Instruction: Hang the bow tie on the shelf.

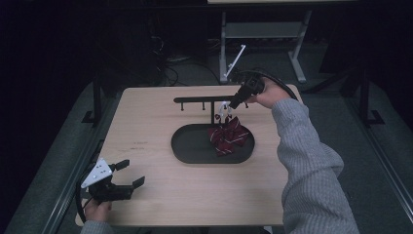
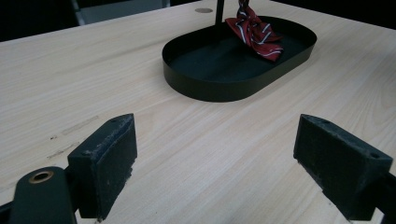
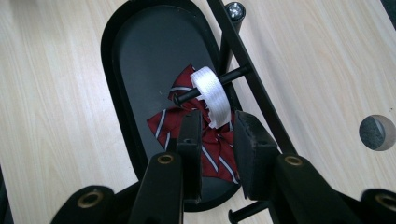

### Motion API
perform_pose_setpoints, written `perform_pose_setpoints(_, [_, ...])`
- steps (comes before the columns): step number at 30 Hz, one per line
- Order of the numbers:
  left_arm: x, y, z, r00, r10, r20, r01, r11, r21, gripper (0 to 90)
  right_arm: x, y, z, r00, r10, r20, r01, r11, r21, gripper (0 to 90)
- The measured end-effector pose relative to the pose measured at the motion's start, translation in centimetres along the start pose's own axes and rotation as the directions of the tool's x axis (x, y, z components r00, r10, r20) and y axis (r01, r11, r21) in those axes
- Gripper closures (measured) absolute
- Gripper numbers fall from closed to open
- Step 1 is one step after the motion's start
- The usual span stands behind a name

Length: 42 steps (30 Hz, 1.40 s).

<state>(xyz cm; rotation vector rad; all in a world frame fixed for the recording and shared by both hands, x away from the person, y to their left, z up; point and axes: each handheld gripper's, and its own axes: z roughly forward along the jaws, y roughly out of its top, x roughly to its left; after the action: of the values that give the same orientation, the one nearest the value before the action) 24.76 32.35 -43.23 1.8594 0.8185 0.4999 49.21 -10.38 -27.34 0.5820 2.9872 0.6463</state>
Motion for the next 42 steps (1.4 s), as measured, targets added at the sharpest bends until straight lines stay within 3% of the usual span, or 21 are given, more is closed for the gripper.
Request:
perform_pose_setpoints(18, [-0.1, 0.0, 0.0, 1.0000, -0.002, -0.001, 0.002, 1.0000, 0.000, 13.1, 1.7, -0.8, -0.3, 0.9997, -0.021, -0.013, 0.021, 1.000, -0.015, 65.7])
perform_pose_setpoints(32, [-0.2, 0.0, 0.0, 1.0000, -0.003, -0.002, 0.003, 1.0000, -0.002, 13.1, 3.3, -3.6, -0.3, 0.9995, 0.001, -0.032, -0.002, 0.999, -0.045, 62.2])
perform_pose_setpoints(42, [-0.2, 0.0, 0.0, 1.0000, -0.005, -0.002, 0.005, 1.0000, 0.001, 13.1, 5.0, -6.0, -0.3, 0.9992, -0.012, -0.038, 0.009, 0.997, -0.078, 60.8])
